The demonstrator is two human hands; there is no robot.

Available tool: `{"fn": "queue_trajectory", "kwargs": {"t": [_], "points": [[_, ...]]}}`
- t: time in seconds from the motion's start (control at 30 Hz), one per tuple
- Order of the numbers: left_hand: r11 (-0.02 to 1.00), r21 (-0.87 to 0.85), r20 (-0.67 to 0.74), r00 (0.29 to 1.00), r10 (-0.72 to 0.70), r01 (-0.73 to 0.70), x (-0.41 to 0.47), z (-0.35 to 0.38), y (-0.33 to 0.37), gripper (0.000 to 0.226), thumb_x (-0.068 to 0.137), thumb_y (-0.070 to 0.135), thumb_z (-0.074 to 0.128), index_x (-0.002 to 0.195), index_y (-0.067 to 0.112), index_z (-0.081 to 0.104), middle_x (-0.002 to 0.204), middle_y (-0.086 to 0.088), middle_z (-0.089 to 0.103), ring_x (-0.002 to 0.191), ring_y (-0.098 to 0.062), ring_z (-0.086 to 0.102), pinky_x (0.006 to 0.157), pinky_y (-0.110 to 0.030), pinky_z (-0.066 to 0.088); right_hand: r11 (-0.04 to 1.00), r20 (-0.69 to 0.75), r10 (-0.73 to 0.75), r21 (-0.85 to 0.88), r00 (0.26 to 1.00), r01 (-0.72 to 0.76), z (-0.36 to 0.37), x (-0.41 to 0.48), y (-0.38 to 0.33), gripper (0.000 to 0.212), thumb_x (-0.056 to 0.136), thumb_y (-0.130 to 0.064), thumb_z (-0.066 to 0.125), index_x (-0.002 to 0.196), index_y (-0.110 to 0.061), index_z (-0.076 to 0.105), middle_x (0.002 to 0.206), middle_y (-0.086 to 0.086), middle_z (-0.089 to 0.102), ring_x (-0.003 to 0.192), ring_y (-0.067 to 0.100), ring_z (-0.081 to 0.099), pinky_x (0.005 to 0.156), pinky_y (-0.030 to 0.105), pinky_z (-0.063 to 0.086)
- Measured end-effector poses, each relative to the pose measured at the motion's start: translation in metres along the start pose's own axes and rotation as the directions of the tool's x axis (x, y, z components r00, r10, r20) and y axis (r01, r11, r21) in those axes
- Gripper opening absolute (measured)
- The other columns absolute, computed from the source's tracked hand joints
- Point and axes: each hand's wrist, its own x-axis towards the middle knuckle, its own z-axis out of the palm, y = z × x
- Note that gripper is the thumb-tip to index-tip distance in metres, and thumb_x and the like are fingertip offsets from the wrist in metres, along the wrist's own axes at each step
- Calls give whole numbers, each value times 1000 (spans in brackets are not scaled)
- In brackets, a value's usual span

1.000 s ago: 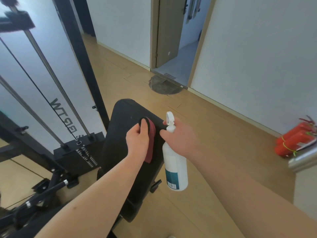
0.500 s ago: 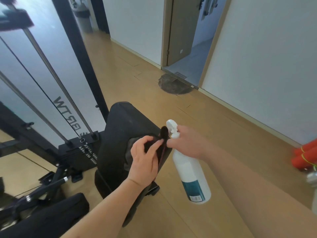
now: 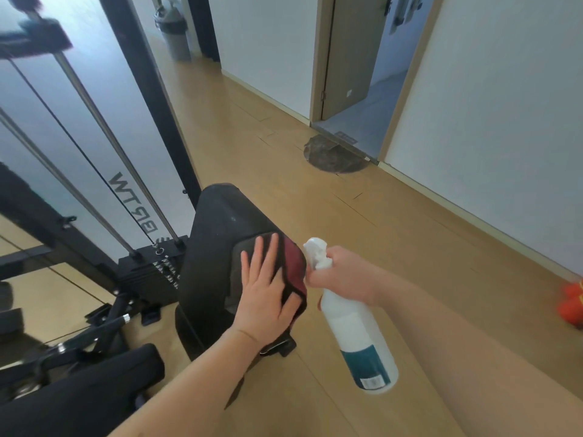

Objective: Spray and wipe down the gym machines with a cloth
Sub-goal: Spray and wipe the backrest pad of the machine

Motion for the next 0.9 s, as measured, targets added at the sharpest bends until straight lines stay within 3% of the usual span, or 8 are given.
{"fn": "queue_trajectory", "kwargs": {"t": [0.07,0.1,0.17,0.3,0.4,0.5,0.73,0.9], "points": [[993,76,-5,996,88,-87,24,-11,7,50,96,42,46,138,20,59,162,-2,39,156,-30,19,123,-66,2,997,-75,-43,62,996,47,-4,0,1,16,83,-15,67,92,-7,57,86,12,58,77,27,55,71,45,48],[990,104,-14,995,101,-99,35,-16,8,43,95,43,48,128,23,68,147,2,57,149,-27,36,124,-65,5,994,-114,-48,96,992,59,-7,-1,2,14,84,-13,66,91,-8,54,86,12,55,78,26,53,72,43,45],[976,158,-18,988,155,-150,48,-24,3,33,94,40,52,109,24,76,120,7,71,128,-21,57,123,-63,15,992,-138,-38,115,990,54,-10,-2,2,21,85,-11,66,86,-4,46,85,10,51,78,25,49,72,40,41],[946,163,16,960,281,-280,52,-30,-17,33,94,38,51,106,21,77,119,5,71,122,-19,61,120,-58,27,997,-71,-74,30,995,76,-12,-4,-6,18,81,-17,67,84,-14,50,79,6,50,72,23,49,68,37,41],[949,142,29,959,281,-282,54,-31,-23,36,95,38,48,109,18,75,123,2,70,124,-22,60,121,-56,26,992,-44,-69,103,997,73,-15,-4,-9,13,80,-16,67,85,-15,54,79,8,53,72,26,54,69,40,46],[966,124,44,973,225,-229,57,-37,-33,40,98,38,41,116,20,71,126,2,68,127,-23,57,122,-56,22,984,-30,-49,169,998,53,-15,-5,-14,13,84,-10,66,87,-13,54,84,11,57,75,30,59,74,44,50],[997,55,37,998,58,-60,76,-51,-69,45,103,38,31,121,21,69,130,3,64,134,-23,50,126,-54,13,995,-43,-44,87,998,48,-8,3,-36,20,90,-18,67,102,-32,60,101,11,65,83,26,67,86,50,60],[1000,19,22,1000,-13,13,96,-55,-105,43,103,40,31,121,24,66,133,4,60,140,-23,43,126,-55,12,999,-64,-24,27,998,25,-6,19,-49,22,89,-22,68,103,-38,61,104,12,67,82,24,68,83,47,61]]}}
